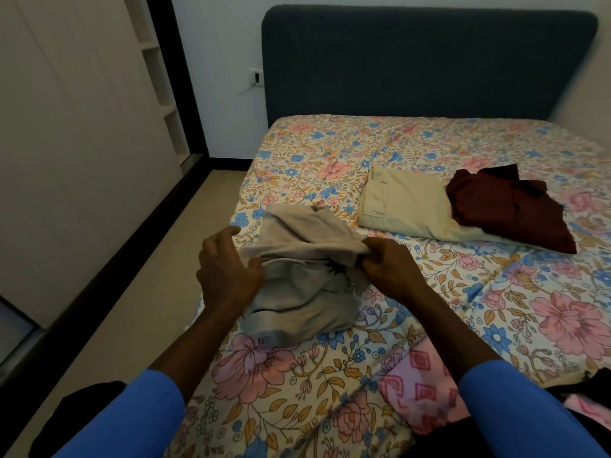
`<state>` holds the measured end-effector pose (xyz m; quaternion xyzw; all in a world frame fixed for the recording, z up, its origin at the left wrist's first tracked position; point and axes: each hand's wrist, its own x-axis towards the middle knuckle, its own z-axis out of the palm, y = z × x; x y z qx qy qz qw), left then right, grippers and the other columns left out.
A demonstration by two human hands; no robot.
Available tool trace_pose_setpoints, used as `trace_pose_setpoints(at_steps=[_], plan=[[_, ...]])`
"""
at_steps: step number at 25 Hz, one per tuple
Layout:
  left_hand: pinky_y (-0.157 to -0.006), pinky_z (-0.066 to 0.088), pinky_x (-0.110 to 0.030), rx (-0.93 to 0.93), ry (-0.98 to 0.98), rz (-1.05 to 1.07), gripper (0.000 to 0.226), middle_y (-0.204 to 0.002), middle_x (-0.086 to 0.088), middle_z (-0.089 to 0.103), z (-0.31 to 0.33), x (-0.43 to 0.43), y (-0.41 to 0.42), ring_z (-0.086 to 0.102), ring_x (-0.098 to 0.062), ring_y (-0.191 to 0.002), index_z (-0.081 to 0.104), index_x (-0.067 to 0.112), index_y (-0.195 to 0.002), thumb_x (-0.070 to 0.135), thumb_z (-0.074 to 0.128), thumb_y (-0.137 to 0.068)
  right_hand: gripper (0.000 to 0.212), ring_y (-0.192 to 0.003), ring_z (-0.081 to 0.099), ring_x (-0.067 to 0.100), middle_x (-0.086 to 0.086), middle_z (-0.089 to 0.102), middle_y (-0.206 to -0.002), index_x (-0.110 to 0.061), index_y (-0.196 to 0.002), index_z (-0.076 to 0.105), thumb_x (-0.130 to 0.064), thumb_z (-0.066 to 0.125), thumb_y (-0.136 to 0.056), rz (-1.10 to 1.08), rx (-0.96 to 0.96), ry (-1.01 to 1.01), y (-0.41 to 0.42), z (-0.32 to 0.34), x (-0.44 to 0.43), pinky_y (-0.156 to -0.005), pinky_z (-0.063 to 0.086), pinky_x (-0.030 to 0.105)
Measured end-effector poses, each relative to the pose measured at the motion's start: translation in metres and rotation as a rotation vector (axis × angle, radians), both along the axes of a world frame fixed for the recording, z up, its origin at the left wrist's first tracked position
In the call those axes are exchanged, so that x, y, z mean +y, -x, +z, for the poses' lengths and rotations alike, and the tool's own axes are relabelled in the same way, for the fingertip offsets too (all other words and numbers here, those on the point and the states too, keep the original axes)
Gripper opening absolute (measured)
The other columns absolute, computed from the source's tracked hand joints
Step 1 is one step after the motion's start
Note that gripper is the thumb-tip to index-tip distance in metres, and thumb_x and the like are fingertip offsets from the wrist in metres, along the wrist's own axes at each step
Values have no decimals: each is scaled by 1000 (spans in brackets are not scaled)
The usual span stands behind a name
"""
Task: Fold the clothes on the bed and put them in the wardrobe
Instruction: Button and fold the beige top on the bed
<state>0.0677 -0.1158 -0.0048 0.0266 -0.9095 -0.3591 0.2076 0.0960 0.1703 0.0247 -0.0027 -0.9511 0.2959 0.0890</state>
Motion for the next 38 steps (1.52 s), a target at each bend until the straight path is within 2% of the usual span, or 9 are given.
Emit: trace_pose_setpoints(at_steps=[4, 7, 11, 14, 21, 25, 30, 36, 38], plan=[[-108, 45, -27, 259, 53, -590, 87, -151, -6, 49, 24, 37, -11, 50, -17, -135, 36, 13, -155, 35, 79, -83, 19, -106, 72, 25, 6, 76, -110, -16, -115, 75, -20, 66, -99, 315, 13, 695, 0, 22, -22, -92, 60, 48], [-78, 60, -36, 104, -189, -612, 45, -104, -4, 74, 55, 49, 0, 70, -13, -87, 69, 14, -120, 39, 75, -83, 28, -117, 68, 30, 15, 71, -124, -9, -127, 68, -11, 60, -100, 424, -3, 1056, -2, 40, -28, -98, 58, 42], [-84, 61, -51, 13, -774, -190, 13, -90, -1, 76, 58, 16, 16, 74, -19, -88, 72, 21, -90, 33, 79, -91, 59, -136, 51, 12, -10, 56, -147, -33, -146, 53, -11, 68, -93, 192, -1, 444, 10, 10, -17, -111, 46, 43], [-91, 61, -50, -226, -818, -147, 25, -99, -6, 79, 35, -10, 10, 76, -25, -95, 76, 16, -104, 36, 80, -89, 67, -142, 44, 21, 1, 47, -157, -27, -157, 37, -25, 67, -98, 213, -112, 142, 25, -16, -28, -112, 37, 34], [-99, 48, -49, -302, -25, 195, 81, -145, -13, 50, -19, -58, -20, 54, -36, -127, 34, 22, -148, 44, 79, -85, 33, -100, 63, 18, 0, 67, -111, -24, -129, 67, -32, 67, -96, 354, -115, -163, 16, -36, -79, -77, 46, 29], [-106, 43, -48, -66, 164, -46, 61, -140, -2, 58, -14, -41, -4, 55, -24, -126, 50, 25, -142, 54, 62, -90, 26, -84, 67, 10, -9, 73, -98, -33, -118, 68, -40, 67, -94, 408, -157, -144, 3, -29, -83, -72, 54, 29], [-80, 46, -31, -447, 267, -334, 37, -114, -4, 70, -5, -19, 31, 65, -27, -109, 67, 21, -123, 45, 67, -93, 24, -88, 65, 7, -8, 70, -106, -24, -123, 68, -22, 62, -100, 277, -95, 124, 8, -26, -71, -81, 56, 32], [-87, 53, -31, -490, -241, -738, 20, -103, -10, 76, 52, -25, 36, 69, -16, -96, 78, 8, -104, 20, 77, -89, 62, -132, 48, 25, 4, 51, -146, -24, -143, 54, -16, 75, -85, 316, -21, -135, 60, -1, -52, -105, 46, 45], [-87, 54, -25, -462, -222, -798, 19, -107, -13, 77, 83, -27, 30, 69, -13, -95, 79, 4, -107, 18, 74, -95, 40, -120, 56, 23, 1, 62, -130, -31, -124, 67, -22, 73, -86, 375, -85, -152, 73, 19, -66, -95, 50, 42]])
